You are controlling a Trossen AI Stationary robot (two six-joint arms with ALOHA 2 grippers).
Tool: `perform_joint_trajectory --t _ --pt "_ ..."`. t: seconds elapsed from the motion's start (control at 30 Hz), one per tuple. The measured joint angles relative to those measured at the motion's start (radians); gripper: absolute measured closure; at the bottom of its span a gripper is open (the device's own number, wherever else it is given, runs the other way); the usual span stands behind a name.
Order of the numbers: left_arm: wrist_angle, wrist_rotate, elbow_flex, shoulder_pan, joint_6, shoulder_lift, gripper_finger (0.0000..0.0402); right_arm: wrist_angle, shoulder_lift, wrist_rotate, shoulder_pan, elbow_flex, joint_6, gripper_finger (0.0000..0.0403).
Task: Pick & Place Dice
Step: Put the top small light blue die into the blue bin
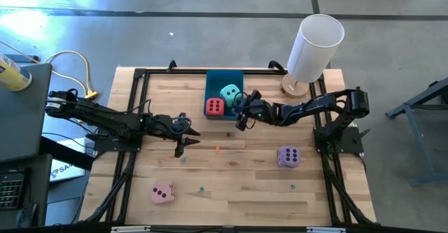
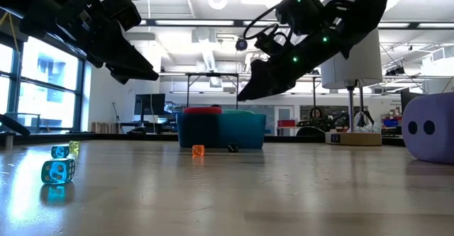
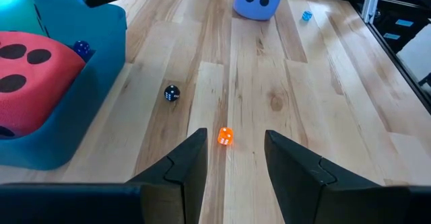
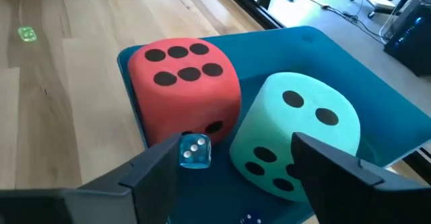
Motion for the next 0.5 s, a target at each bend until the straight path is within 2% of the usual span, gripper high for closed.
perform_joint_trajectory --t 0.17,0.5 --pt "0.0 0.0 0.0 0.0 0.0 0.0 0.026 -0.003 0.0 -0.003 -0.001 0.0 0.054 0.0119" --pt "0.0 0.0 0.0 0.0 -0.001 0.0 0.026 -0.015 0.038 -0.016 -0.001 0.0 0.072 0.0124"
